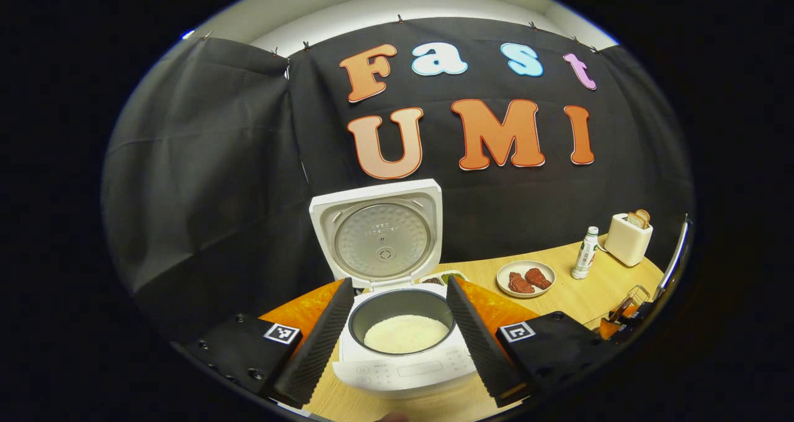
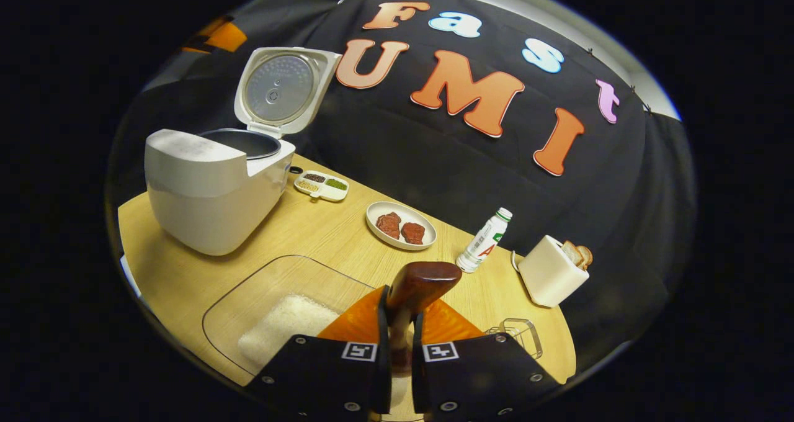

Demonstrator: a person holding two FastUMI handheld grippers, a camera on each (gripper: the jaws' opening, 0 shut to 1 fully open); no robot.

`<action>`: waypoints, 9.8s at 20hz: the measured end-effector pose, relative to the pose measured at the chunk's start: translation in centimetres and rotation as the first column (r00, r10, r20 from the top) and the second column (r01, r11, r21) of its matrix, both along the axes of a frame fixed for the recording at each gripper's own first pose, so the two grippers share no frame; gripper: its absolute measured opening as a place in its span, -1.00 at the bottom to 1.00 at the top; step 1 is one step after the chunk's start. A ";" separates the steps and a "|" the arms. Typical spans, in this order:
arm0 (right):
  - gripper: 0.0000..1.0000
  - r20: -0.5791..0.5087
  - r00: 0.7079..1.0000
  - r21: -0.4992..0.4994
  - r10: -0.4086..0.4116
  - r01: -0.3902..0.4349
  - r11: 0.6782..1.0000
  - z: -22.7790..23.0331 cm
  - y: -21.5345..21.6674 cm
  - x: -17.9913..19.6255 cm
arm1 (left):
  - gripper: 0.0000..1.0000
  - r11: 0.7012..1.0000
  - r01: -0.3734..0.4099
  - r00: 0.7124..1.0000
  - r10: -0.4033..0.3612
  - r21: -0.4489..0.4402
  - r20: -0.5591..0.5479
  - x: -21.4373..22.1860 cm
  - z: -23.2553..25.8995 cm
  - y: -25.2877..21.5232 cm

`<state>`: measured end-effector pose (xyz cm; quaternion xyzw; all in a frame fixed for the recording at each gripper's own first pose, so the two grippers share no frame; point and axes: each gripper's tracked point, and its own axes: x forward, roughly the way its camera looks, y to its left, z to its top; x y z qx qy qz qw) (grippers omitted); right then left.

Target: Close the left gripper, press the button to open the rice cooker; take a wooden spoon from the chopstick holder with the right hand, scoop a spoonful of rice and pour it into the rice cooker, then put the wooden spoon back into the chopstick holder.

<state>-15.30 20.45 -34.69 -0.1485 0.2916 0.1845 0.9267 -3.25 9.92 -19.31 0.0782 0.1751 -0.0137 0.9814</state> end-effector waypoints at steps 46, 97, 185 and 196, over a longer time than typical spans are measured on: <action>-0.76 -0.644 0.763 0.549 -0.059 0.515 0.658 -0.6 4.7 -3.6 | 0.97 0.999 0.007 0.998 -0.010 -0.050 -0.063 0.5 -2.1 1.9; -0.77 -0.631 0.727 0.746 0.272 0.665 -0.046 18.0 15.6 15.2 | 0.97 0.959 -0.268 0.963 0.268 -0.088 -0.007 -6.0 -0.5 12.8; -0.77 0.016 0.942 0.605 -0.335 0.258 0.753 19.7 -13.3 15.5 | 0.97 0.994 -0.080 0.995 0.075 -0.077 -0.065 -4.1 -1.1 -4.6; -0.76 -0.164 0.880 0.545 -0.445 0.457 0.703 10.1 -21.9 12.6 | 0.97 0.991 -0.092 0.992 0.083 -0.093 -0.098 -4.9 -1.0 -8.3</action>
